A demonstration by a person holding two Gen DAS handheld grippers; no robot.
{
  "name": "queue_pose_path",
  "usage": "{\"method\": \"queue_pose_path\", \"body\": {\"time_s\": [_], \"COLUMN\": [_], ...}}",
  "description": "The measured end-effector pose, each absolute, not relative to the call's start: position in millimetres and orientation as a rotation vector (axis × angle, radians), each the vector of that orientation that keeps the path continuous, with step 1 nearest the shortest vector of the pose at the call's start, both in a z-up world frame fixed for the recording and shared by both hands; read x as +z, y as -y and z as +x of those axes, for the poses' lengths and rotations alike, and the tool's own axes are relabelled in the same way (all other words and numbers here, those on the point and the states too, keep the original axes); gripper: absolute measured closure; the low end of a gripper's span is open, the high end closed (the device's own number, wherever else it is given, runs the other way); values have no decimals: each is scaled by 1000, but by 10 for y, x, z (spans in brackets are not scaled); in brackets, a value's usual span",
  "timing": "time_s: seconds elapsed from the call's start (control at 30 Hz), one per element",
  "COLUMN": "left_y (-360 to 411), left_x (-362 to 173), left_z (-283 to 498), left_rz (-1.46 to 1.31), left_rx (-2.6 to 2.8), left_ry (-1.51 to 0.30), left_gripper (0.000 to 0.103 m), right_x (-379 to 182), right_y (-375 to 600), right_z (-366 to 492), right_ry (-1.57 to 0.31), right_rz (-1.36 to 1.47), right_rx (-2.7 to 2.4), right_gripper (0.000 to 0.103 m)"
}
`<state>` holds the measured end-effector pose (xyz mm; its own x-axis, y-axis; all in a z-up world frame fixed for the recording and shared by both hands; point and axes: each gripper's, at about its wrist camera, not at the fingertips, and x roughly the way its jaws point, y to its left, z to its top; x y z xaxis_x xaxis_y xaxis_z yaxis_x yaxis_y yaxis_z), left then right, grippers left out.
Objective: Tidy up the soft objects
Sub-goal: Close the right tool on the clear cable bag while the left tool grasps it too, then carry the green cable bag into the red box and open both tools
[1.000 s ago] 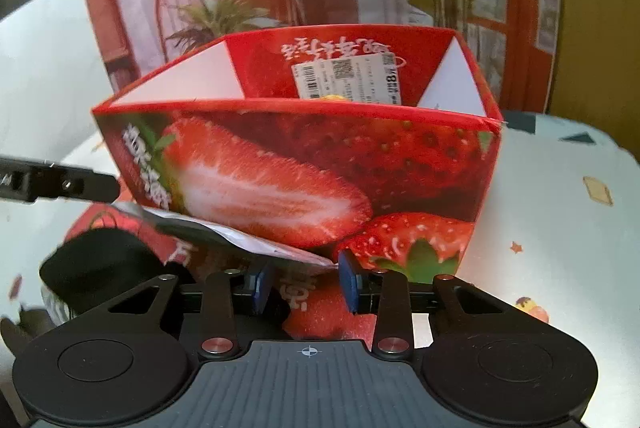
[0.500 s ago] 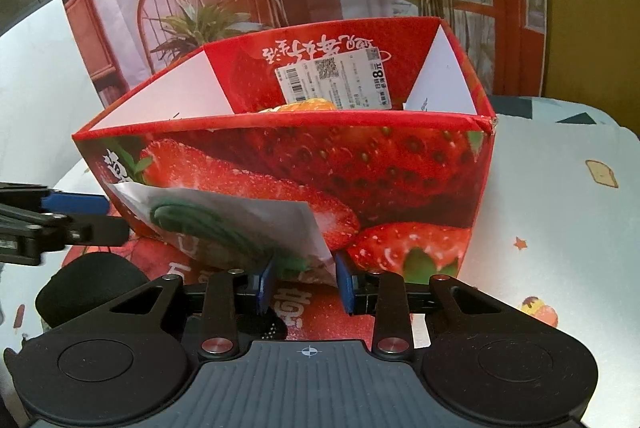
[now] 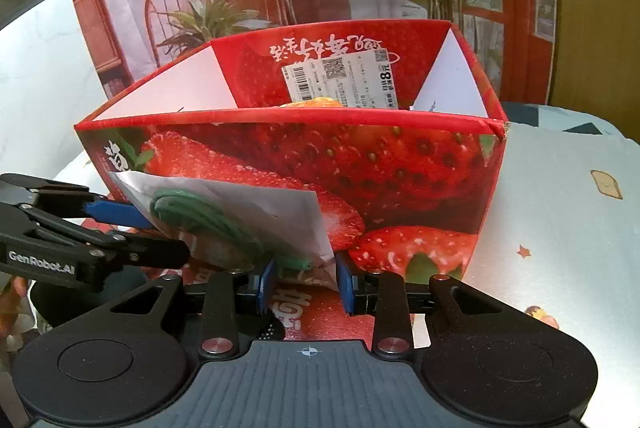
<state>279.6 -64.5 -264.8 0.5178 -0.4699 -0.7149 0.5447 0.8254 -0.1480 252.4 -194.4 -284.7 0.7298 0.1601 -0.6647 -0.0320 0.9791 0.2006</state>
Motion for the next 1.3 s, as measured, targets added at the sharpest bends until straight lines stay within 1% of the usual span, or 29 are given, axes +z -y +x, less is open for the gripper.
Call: {"method": "queue_pose_path", "body": {"time_s": [0.1,0.17,0.2,0.3,0.37,0.53,0.63,0.93,1.3], "left_y": [658,651,651,629,615,601,625,531,365], "left_x": [-2653,-2653,-2651,-2647,-2648,-2632,-2612,-2408,-1888], "left_z": [2799,2792,2794,2792,2798,2761,2727,2602,2357], "left_rz": [94,97,97,94,96,90,100,70,25], "left_rx": [-611,-609,-606,-590,-575,-578,-583,-588,-563], "left_ry": [-824,-820,-819,-821,-825,-826,-822,-770,-607], "left_gripper": [38,44,46,56,71,76,76,76,76], "right_x": [-2846,-2846,-2845,-2842,-2833,-2811,-2796,-2639,-2160], "right_y": [1913,1894,1889,1864,1856,1862,1862,1882,1813], "right_z": [2526,2529,2529,2524,2514,2483,2458,2396,2291], "right_ry": [-747,-746,-744,-743,-739,-738,-730,-696,-573], "right_rz": [169,158,159,154,153,157,159,172,143], "right_rx": [120,125,128,134,136,138,130,127,159], "right_gripper": [73,73,73,74,75,80,82,82,82]}}
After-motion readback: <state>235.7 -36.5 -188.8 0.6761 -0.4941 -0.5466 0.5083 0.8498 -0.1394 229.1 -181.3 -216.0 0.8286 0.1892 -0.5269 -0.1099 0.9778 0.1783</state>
